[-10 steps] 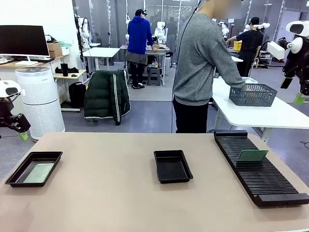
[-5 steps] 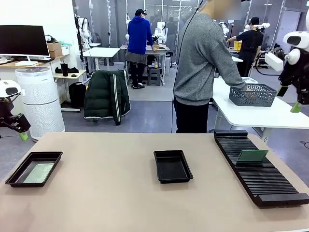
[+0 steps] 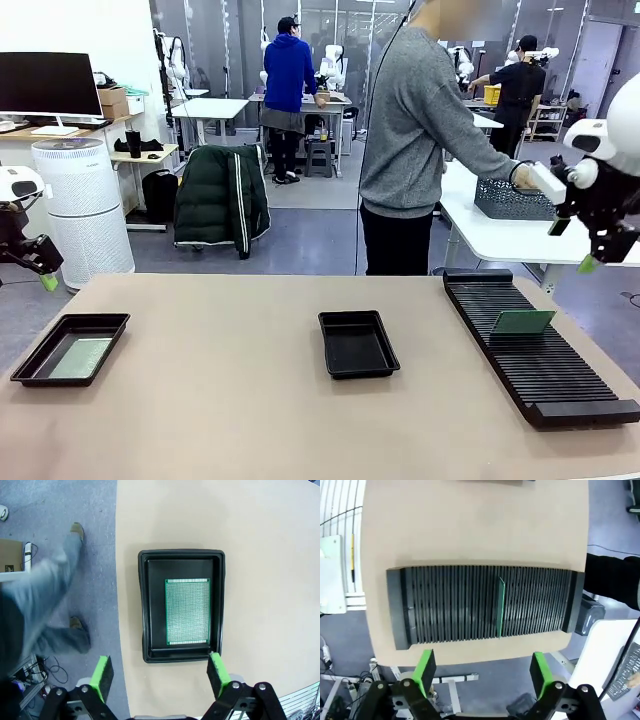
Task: Inspect and transfer BCBs to ESD trays.
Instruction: Pick up the Blank PCB from the PCB Rack and place it in the right ESD tray.
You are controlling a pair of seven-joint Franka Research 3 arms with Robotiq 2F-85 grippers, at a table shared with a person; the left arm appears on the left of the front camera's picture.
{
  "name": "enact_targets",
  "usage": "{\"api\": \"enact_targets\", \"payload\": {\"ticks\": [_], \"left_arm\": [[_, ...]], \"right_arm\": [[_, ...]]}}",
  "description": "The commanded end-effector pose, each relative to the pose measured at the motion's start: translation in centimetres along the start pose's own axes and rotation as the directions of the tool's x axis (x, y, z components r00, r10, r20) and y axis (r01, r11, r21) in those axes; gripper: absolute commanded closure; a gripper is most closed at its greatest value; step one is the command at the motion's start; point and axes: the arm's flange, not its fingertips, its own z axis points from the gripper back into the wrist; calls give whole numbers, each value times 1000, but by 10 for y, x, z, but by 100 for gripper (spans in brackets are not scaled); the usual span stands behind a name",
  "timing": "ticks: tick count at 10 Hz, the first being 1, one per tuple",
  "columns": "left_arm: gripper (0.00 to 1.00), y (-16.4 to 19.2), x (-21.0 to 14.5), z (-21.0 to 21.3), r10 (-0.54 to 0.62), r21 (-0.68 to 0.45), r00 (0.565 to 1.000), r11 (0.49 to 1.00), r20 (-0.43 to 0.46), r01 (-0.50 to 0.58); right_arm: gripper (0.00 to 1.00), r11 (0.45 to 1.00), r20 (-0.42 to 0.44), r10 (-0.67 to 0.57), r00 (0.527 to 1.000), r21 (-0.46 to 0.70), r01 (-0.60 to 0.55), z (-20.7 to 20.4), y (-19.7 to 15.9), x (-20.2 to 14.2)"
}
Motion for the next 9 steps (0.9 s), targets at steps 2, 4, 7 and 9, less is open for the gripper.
{"api": "enact_targets", "payload": {"ticks": [2, 4, 7, 9], "left_arm": [[0, 1, -2, -4, 2, 4, 1000, 1000, 12, -2], [0, 1, -2, -4, 2, 4, 1000, 1000, 12, -2], [0, 1, -2, -4, 2, 4, 1000, 1000, 12, -2], [0, 1, -2, -4, 2, 4, 1000, 1000, 12, -2]], "right_arm": [[0, 998, -31, 40, 999, -50, -41, -39, 0, -8], [0, 997, -60, 50, 997, -53, -53, -65, -4, -12], [0, 994, -66, 65, 996, -78, -70, -94, -11, -25], [0, 997, -51, 50, 997, -64, -53, -113, -19, -36]]}}
